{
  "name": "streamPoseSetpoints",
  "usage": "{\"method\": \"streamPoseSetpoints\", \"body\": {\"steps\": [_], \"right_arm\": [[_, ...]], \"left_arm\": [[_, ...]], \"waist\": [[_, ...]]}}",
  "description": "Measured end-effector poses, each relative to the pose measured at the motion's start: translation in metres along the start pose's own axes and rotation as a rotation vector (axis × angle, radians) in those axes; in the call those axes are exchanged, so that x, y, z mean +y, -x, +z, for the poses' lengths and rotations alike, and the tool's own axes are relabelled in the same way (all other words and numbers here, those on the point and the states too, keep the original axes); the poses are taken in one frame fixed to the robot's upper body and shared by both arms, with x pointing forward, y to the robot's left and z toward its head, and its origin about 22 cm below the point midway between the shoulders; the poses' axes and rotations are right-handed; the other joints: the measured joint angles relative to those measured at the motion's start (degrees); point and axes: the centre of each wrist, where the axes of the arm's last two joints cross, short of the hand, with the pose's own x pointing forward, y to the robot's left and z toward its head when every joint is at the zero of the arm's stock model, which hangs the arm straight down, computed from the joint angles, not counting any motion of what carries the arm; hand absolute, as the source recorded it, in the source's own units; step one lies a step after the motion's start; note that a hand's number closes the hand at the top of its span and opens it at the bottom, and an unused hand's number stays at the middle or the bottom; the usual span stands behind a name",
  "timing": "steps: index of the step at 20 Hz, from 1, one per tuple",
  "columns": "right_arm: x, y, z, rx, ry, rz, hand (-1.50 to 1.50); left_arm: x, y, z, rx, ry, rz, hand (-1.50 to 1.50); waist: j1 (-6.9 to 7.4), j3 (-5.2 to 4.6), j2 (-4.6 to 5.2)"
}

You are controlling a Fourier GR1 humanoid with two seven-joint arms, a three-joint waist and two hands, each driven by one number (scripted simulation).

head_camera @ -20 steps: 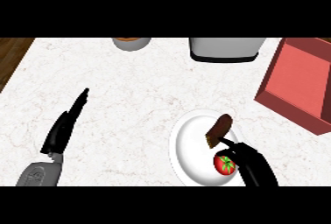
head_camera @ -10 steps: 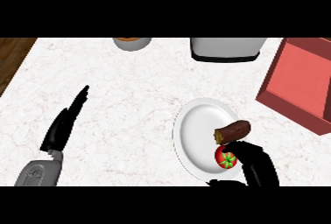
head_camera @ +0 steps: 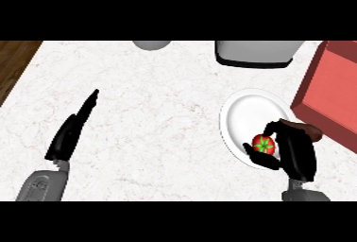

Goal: Pick the tomato from the plate and place it in the cardboard box

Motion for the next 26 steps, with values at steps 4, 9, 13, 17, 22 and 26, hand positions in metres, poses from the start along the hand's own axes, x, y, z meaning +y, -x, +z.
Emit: {"method": "streamPoseSetpoints", "body": {"steps": [4, 9, 13, 17, 22, 26], "right_arm": [[-0.024, -0.012, -0.060, 0.164, -0.028, 0.112, 1.50], [-0.072, -0.055, -0.138, 0.325, 0.014, 0.247, 1.50], [-0.118, -0.092, -0.185, 0.433, 0.070, 0.321, 1.50], [-0.147, -0.103, -0.214, 0.536, 0.119, 0.353, 1.50], [-0.181, -0.091, -0.232, 0.630, 0.186, 0.335, 1.50], [-0.199, -0.064, -0.236, 0.690, 0.209, 0.334, 1.50]], "left_arm": [[-0.008, -0.004, -0.004, -0.014, 0.027, -0.001, 0.00], [-0.010, -0.004, -0.004, -0.006, 0.032, 0.006, 0.00], [-0.009, 0.000, -0.002, 0.006, 0.022, 0.008, 0.00], [-0.007, 0.001, -0.002, 0.016, 0.003, 0.006, 0.00], [-0.010, 0.006, 0.002, 0.030, -0.007, 0.011, 0.00], [-0.006, 0.007, 0.003, 0.034, -0.017, 0.010, 0.00]], "waist": [[1.31, 0.05, 0.04], [1.11, 0.26, -0.51], [0.08, 0.39, -0.80], [-0.94, 0.48, -0.91], [-1.92, 0.55, -1.08], [-2.36, 0.57, -1.18]]}}
